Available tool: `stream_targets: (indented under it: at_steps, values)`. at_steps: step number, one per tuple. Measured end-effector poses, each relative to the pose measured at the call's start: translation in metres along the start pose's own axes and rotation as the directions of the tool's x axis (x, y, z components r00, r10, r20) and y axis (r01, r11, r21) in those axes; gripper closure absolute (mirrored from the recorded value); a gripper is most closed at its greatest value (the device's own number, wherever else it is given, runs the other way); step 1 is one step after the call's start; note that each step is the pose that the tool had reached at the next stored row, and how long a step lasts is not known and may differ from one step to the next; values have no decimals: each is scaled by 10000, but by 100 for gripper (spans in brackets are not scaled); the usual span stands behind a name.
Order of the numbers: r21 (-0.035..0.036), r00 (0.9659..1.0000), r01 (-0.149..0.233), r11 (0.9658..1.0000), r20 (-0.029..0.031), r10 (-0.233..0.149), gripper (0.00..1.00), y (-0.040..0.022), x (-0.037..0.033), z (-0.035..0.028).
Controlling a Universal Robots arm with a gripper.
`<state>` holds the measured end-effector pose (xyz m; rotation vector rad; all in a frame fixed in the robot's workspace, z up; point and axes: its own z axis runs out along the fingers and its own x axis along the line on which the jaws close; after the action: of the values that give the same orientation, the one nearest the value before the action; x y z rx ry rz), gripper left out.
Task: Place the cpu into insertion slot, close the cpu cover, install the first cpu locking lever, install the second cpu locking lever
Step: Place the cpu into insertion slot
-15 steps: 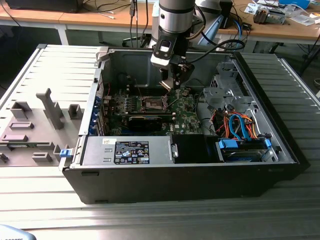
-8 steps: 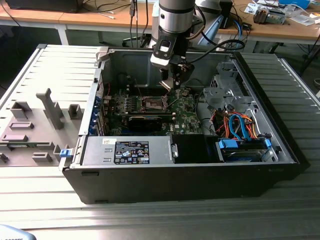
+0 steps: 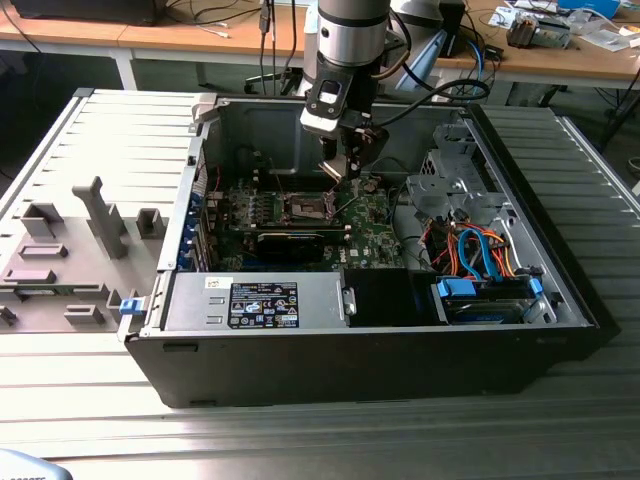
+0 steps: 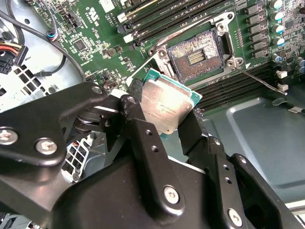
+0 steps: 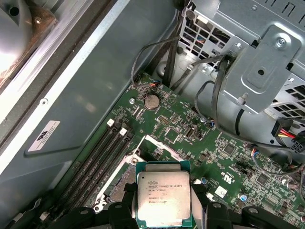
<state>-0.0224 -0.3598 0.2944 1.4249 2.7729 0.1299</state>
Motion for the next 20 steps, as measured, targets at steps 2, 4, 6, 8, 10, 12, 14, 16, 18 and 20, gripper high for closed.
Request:
stream_targets:
  at_steps: [2,4,6,8,10,12,14,16,18,20]
  values:
    - [0,10000,-23,10000,1,23,46,0,0,0]
    - [-1,10000,-43,10000,3,43,46,0,0,0]
    - [-1,10000,-57,10000,4,57,46,0,0,0]
    - [-2,10000,-84,10000,6,84,46,0,0,0]
    - [-1,10000,-98,10000,8,98,46,0,0,0]
    - [-2,9999,-113,9999,9,113,46,0,0,0]
    - [-3,9999,-125,9999,10,125,46,0,0,0]
    - [-2,9999,-139,9999,11,139,46,0,0,0]
    - [-4,9999,-161,9999,12,161,46,0,0,0]
    - [-4,9998,-183,9998,14,183,46,0,0,0]
